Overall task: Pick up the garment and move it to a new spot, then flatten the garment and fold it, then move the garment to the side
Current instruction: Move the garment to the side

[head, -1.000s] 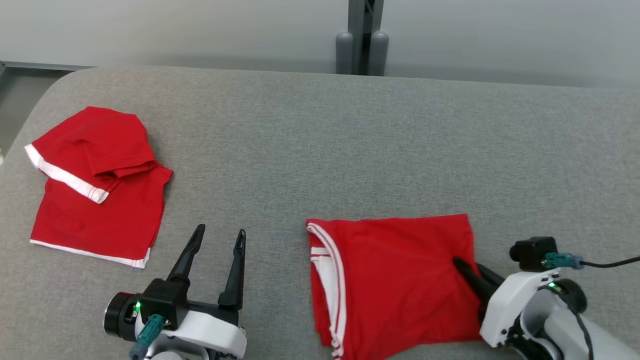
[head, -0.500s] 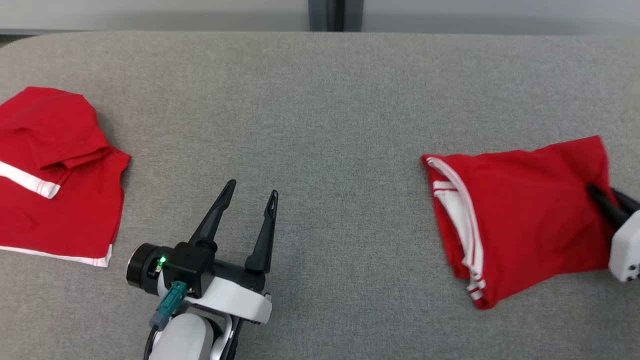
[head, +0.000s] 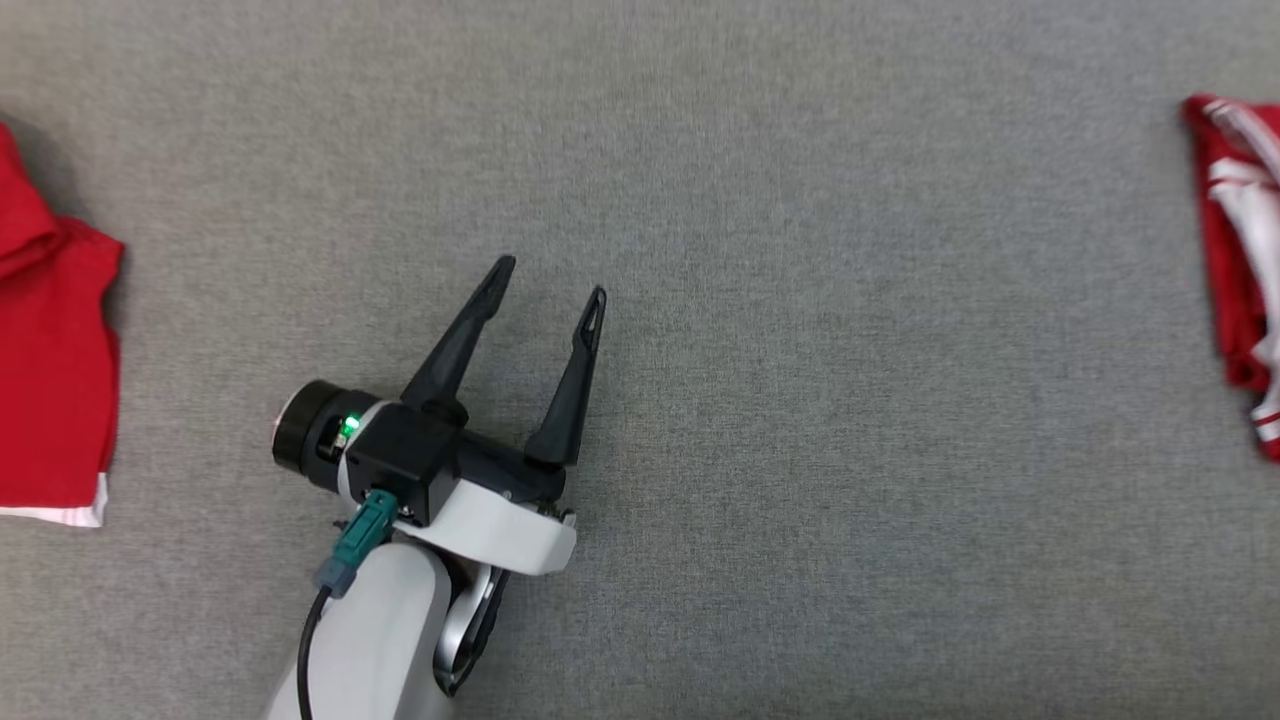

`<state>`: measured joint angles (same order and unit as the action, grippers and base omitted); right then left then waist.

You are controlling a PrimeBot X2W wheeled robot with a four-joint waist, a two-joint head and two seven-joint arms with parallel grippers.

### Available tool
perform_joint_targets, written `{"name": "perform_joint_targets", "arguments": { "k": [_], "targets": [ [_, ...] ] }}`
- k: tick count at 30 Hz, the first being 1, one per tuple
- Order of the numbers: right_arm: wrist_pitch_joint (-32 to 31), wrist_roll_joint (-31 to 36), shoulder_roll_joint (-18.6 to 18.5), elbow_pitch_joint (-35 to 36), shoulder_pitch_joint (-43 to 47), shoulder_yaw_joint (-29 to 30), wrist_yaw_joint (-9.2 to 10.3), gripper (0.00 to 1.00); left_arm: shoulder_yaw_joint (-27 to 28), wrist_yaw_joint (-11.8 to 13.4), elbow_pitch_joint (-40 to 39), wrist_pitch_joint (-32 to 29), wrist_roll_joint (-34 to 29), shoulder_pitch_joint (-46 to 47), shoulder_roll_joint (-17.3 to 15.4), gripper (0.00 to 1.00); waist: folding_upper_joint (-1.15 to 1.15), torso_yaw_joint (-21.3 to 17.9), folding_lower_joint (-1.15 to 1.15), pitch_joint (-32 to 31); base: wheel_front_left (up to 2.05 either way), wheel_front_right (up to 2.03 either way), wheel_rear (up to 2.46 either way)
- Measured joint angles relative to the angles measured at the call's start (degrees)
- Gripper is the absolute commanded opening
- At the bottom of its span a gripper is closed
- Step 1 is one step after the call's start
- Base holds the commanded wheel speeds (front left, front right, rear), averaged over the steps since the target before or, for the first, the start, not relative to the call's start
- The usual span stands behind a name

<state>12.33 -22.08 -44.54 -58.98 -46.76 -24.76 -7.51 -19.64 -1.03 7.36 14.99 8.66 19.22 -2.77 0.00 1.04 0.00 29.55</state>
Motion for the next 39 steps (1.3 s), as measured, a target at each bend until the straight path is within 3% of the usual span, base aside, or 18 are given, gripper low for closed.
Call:
{"name": "perform_joint_targets", "arguments": {
  "k": [7, 11, 13, 23, 27, 28, 33, 36, 39],
  "targets": [
    [0.83, 11.74, -0.19, -6.88, -3.48, 9.4, 0.0, 0.0, -0.01, -0.47, -0.64, 0.01, -0.01, 2.07, -0.01, 1.0, 0.0, 0.32, 0.0, 4.67, 0.0, 0.0, 0.0],
    [0.76, 16.42, 1.53, -8.59, -4.3, 14.34, 0.0, 0.0, -0.02, -0.56, -0.89, 0.16, -0.01, 2.44, 0.09, 1.0, 0.0, 0.72, 0.0, 5.62, 0.0, 0.0, 0.0],
    [0.82, 18.61, 2.12, -8.65, -4.32, 16.57, 0.01, 1.0, -0.08, -0.76, -0.82, 0.16, 0.0, 2.5, 0.1, 1.0, 0.0, 0.87, 0.0, 5.71, 0.0, 0.0, 0.0],
    [0.8, 31.11, 6.01, -2.87, -2.49, 27.36, 0.01, 1.0, -0.09, -0.44, 0.76, 0.09, 0.48, 2.05, 0.0, 1.0, 0.0, 1.06, 0.0, 2.63, 0.0, 0.0, 0.0],
    [0.71, 34.45, 10.67, 2.16, -1.07, 30.29, 0.01, 1.0, 0.18, -0.33, 0.96, 0.08, 0.51, 0.72, 0.0, 1.0, 0.0, 0.98, 0.0, 0.0, 0.0, 0.0, 0.0],
    [0.71, 34.45, 10.67, 2.16, -1.07, 30.29, 0.01, 1.0, 0.18, -0.33, 0.96, 0.08, 0.51, 0.72, 0.0, 1.0, 0.0, 0.98, 0.0, 0.0, 0.0, 0.0, 0.0],
    [1.25, 33.92, 19.15, 8.46, 1.53, 31.14, 0.01, 1.0, 0.47, -0.14, 1.6, 0.09, 0.43, -1.41, 0.0, 1.0, 0.0, 0.66, 0.0, -4.3, 0.0, 0.0, 0.0],
    [1.87, 30.11, 24.88, 12.39, 4.63, 27.69, 0.01, 1.0, 1.1, 0.11, 2.2, 0.09, 0.4, -3.41, -0.01, 1.0, 0.0, 0.41, 0.0, -8.24, 0.0, 0.0, 0.0],
    [2.33, 26.19, 27.69, 15.56, 7.57, 24.17, 0.01, 1.0, 2.02, 0.67, 2.29, 0.09, 0.26, -5.01, 0.0, 1.0, 0.0, 0.33, 0.0, -11.22, 0.0, 0.0, 0.0]
  ]
}}
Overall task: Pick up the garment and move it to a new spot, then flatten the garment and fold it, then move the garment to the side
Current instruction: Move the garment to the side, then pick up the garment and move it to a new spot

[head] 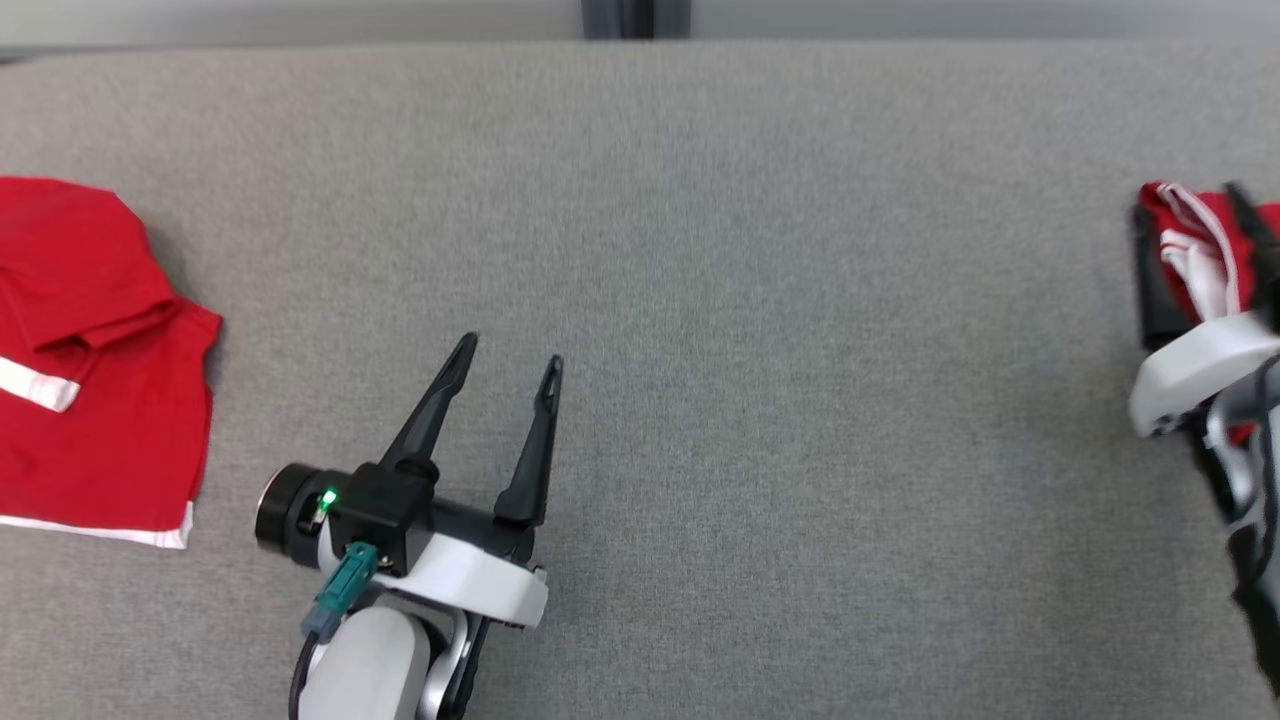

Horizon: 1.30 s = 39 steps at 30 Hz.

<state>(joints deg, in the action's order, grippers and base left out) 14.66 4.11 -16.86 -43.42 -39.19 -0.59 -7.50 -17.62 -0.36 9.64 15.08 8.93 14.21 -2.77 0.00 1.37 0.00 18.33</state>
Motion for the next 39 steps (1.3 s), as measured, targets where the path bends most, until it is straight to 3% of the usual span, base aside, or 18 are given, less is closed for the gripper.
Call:
{"name": "perform_joint_targets", "arguments": {
  "k": [8, 16, 23, 39],
  "targets": [
    [0.33, -10.55, 3.89, 10.65, 9.53, -7.28, 0.0, 1.0, 3.6, 0.96, 0.12, 0.0, -0.02, -4.49, -0.01, 1.0, 0.0, 0.16, 0.0, -7.48, 0.0, 0.0, 0.0],
    [0.43, -17.58, 10.13, 20.89, 19.89, -5.8, 0.0, 1.0, 7.68, 1.88, 0.71, -0.01, 0.12, -8.27, 0.0, 1.0, 0.0, 0.85, 0.0, -12.7, 0.0, 0.0, 0.0],
    [0.44, -18.38, 13.21, 22.97, 25.49, -3.86, 0.01, 1.0, 9.68, 1.71, 1.59, 0.0, 0.6, -9.99, -0.02, 1.0, 0.0, 1.6, 0.0, -13.98, 0.0, 0.0, 0.0],
    [0.44, -18.6, 14.1, 21.79, 30.34, -4.22, 0.02, 1.0, 8.94, 1.44, 4.47, -0.01, 1.72, -12.58, -0.01, 1.0, 0.0, 2.38, 0.0, -16.5, 0.0, 0.0, 0.0]
  ]
}}
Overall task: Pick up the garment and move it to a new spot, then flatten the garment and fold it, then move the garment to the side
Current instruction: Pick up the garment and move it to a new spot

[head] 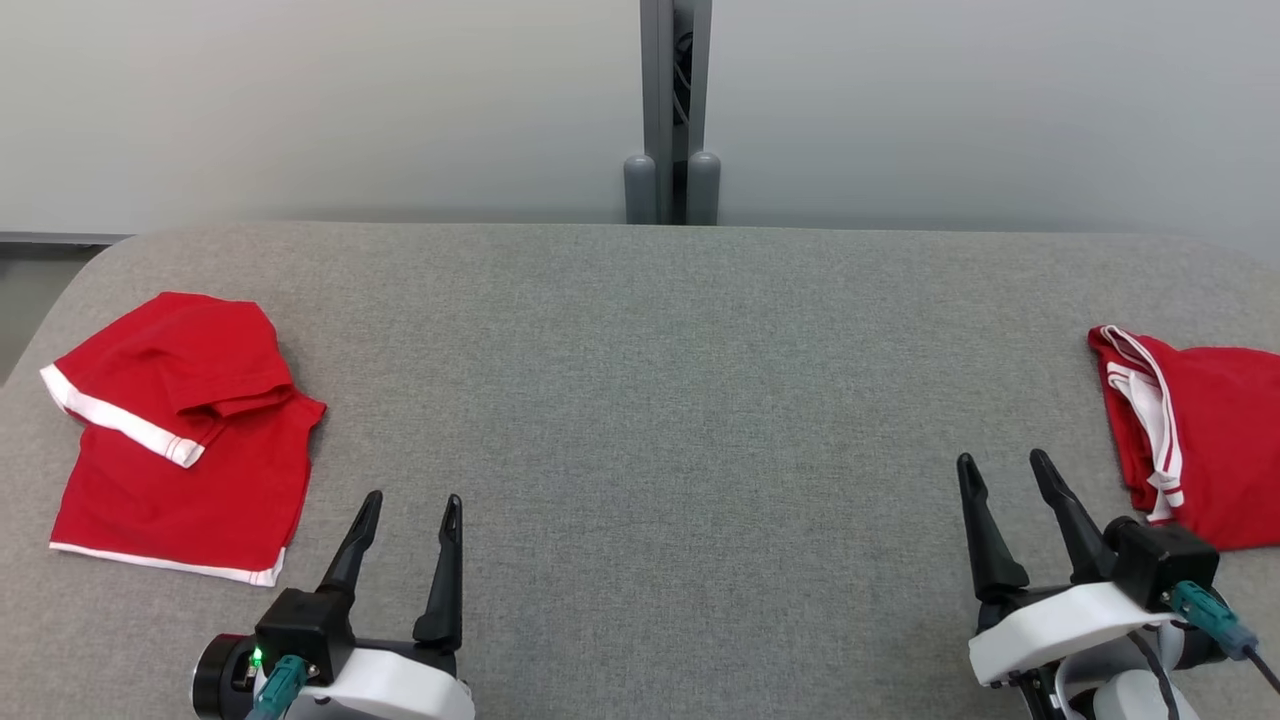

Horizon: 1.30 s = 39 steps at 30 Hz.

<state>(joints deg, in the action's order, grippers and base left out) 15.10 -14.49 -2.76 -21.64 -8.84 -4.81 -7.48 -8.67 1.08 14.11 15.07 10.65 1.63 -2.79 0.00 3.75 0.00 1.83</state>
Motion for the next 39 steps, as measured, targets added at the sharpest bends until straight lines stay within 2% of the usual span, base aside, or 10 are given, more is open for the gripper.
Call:
{"name": "perform_joint_targets", "arguments": {
  "k": [4, 9, 29, 39],
  "targets": [
    [0.03, -0.67, -0.01, 0.02, 0.08, -0.12, 0.0, 1.0, -0.51, -0.11, -0.02, 0.0, 0.0, 0.06, 0.0, 1.0, 0.0, 1.22, 0.0, 0.01, 0.0, 0.0, 0.0],
    [0.03, -1.27, 0.01, 0.09, 1.17, -1.02, 0.0, 1.0, -1.07, -0.27, -0.19, 0.0, 0.01, 0.47, 0.0, 1.0, 0.0, 4.55, 0.0, 0.02, 0.0, 0.0, 0.0],
    [0.03, -3.74, 0.09, -0.74, 1.08, -7.13, -0.01, 1.0, 1.52, -0.3, -0.59, 0.0, -1.71, -1.48, -0.01, 1.0, 0.0, 24.15, 0.0, -0.57, 0.0, 0.0, 0.0],
    [0.04, -4.64, 0.13, -2.93, -1.02, -9.04, -0.01, 1.0, 2.6, 0.81, -1.96, 0.01, -1.36, -1.97, -0.02, 1.0, 0.0, 25.6, 0.0, -0.26, 0.0, 0.0, 0.0]
  ]
}}
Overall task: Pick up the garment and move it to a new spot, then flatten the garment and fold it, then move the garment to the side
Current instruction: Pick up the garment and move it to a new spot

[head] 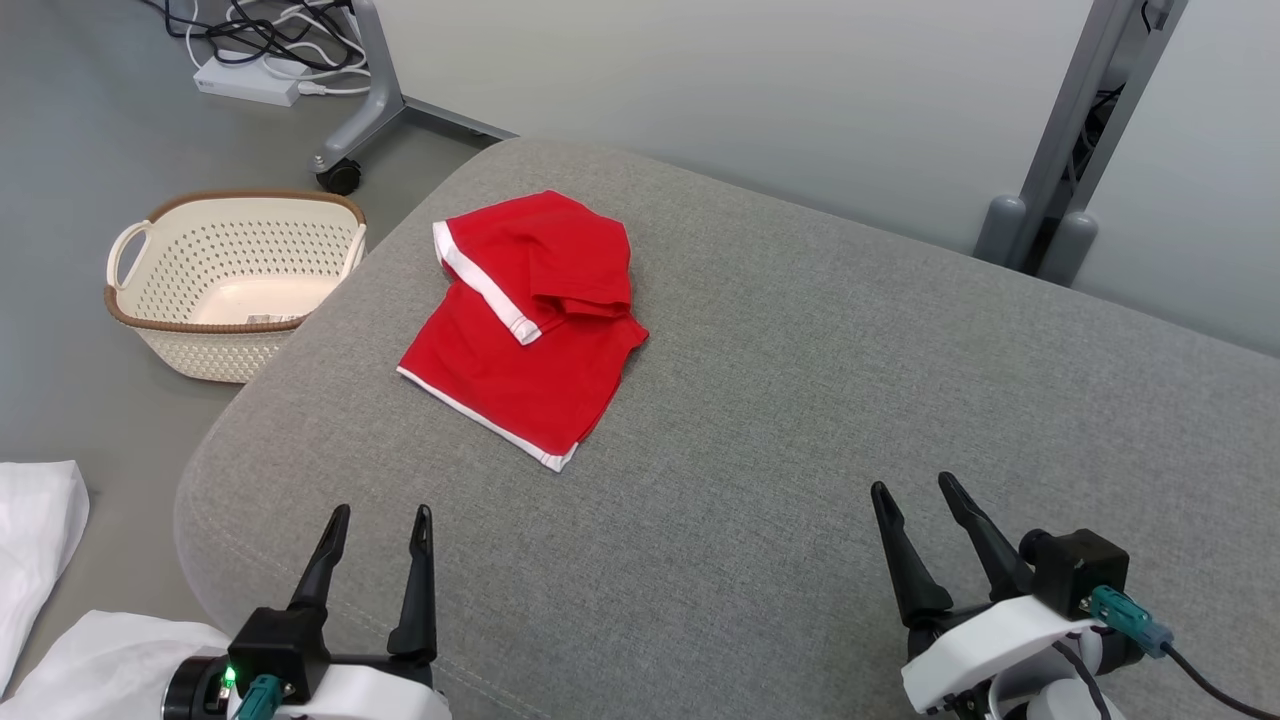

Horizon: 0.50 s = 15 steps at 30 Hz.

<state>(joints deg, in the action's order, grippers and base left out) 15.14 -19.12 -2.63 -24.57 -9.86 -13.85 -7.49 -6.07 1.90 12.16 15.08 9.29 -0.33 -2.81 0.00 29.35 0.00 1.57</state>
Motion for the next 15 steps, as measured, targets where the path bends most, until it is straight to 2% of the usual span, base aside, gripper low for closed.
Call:
{"name": "perform_joint_targets", "arguments": {
  "k": [6, 9, 15],
  "targets": [
    [-0.01, 0.01, 0.0, -0.35, -0.39, -0.26, 0.0, 1.0, -0.08, 0.54, -0.34, -0.01, 0.54, -0.35, 0.01, 1.0, 0.0, -0.16, 0.0, 0.23, 0.0, 0.0, 0.0],
    [-0.01, -0.01, -0.02, -0.24, -0.38, 0.67, 0.0, 1.0, 0.31, 0.52, 0.01, -0.01, 3.47, -0.34, 0.01, 1.0, 0.0, -0.29, 0.0, 0.72, 0.0, 0.0, 0.0],
    [-0.01, 3.24, -0.14, 1.51, -0.62, 2.35, 0.0, 1.0, 3.64, -0.88, 0.33, -0.01, 1.51, 3.48, -0.05, 1.0, 0.0, -0.77, 0.0, 2.94, 0.0, 0.0, 0.0]
  ]
}}
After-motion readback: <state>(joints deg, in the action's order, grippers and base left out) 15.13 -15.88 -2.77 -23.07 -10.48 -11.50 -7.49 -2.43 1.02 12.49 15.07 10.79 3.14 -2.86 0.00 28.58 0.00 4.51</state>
